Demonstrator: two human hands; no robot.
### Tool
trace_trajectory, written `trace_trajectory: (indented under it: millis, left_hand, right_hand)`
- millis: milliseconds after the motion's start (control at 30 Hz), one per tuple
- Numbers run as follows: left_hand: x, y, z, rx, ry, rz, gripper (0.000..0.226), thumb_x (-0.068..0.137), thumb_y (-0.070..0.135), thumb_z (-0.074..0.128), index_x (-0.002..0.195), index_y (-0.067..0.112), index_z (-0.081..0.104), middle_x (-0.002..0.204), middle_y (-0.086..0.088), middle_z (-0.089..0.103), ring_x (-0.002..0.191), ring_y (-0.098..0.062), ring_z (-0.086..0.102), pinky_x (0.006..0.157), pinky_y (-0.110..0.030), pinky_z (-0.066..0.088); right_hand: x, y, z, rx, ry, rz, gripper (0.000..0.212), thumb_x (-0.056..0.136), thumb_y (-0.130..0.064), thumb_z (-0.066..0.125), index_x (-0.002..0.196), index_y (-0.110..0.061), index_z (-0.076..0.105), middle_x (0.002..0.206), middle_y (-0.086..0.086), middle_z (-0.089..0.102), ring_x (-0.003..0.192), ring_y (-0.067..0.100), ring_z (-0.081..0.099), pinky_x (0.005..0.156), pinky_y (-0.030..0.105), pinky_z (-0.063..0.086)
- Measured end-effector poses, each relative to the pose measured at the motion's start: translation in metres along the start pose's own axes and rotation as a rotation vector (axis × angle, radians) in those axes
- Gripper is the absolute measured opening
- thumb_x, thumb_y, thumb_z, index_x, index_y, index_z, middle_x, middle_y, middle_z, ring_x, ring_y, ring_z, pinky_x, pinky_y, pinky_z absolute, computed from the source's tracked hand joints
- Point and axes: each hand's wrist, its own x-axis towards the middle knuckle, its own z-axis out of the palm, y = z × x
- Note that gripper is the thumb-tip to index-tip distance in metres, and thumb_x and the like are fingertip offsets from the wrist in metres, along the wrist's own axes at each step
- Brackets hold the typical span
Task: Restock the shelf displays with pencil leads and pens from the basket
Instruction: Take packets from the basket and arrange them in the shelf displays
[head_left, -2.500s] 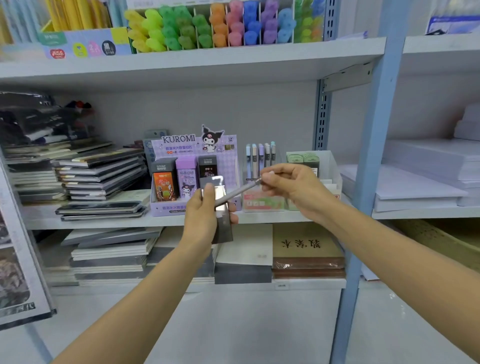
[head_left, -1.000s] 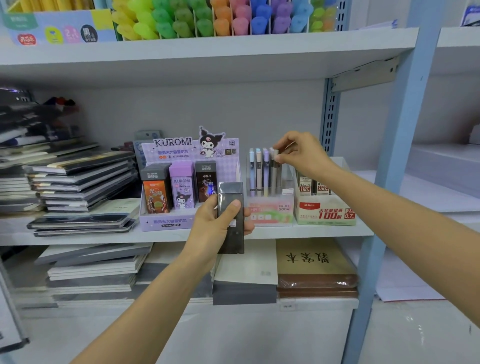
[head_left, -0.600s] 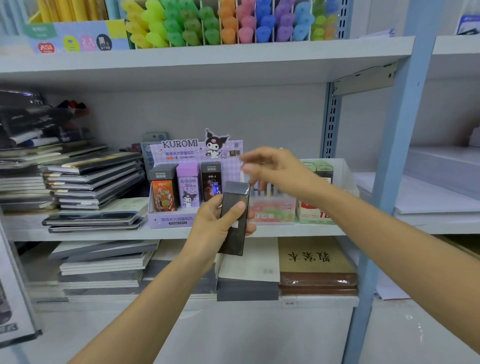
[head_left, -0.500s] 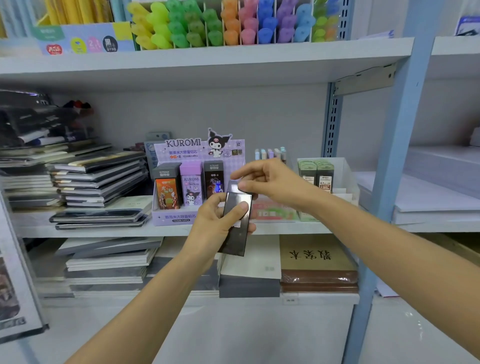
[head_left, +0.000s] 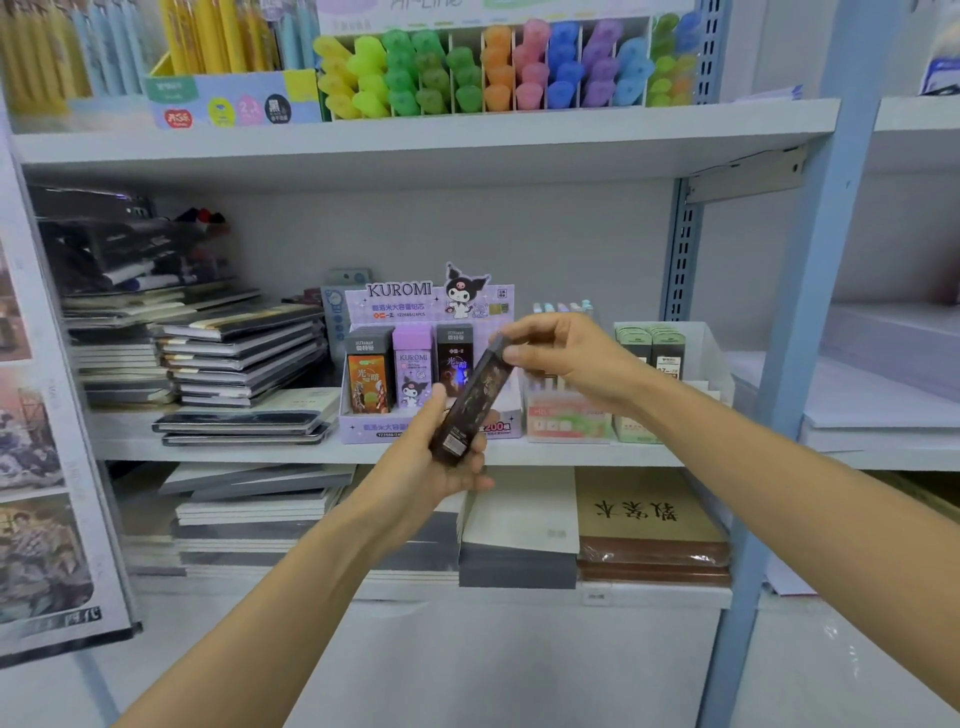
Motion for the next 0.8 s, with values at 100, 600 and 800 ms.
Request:
trace_trajectory:
  millis: [100,600,800]
  left_hand:
    - [0.0,0.0,-0.007,0.223,0.103,0.153,0.037,0.091,0.039,0.054,0.11,0.01,0.066,0.092,-0.01,0.067,0.074,-0.013,0.063,0.075,-0.027,0.056]
    - [0.011,-0.027,-0.067,1.585,0.411,0.395,0.07,0.091,0.029,0.063,0.15,0.014,0.029,0.156,-0.003,0.03,0.146,-0.023,0.021,0.119,-0.037,0.015]
    - [0.013,-0.038,-0.073,1.722,0.413,0.446,0.064,0.09,0.031,0.064,0.147,0.012,0.039,0.148,-0.007,0.043,0.139,-0.029,0.034,0.117,-0.049,0.019]
  right_hand:
    - [0.009,0.001,0.004,-0.053,0.115,0.002,0.011,0.086,-0.018,0.071,0.094,-0.025,0.072,0.085,-0.014,0.073,0.08,-0.003,0.063,0.07,0.014,0.047]
    - [0.062,-0.009,-0.002,-0.402,0.413,-0.152,0.016,0.09,-0.005,0.064,0.105,-0.002,0.067,0.091,0.016,0.07,0.073,0.013,0.06,0.067,0.028,0.054]
    - [0.077,0.01,0.019,-0.604,0.351,-0.201,0.016,0.089,-0.011,0.067,0.105,-0.009,0.07,0.091,0.003,0.07,0.082,0.01,0.062,0.08,0.023,0.049]
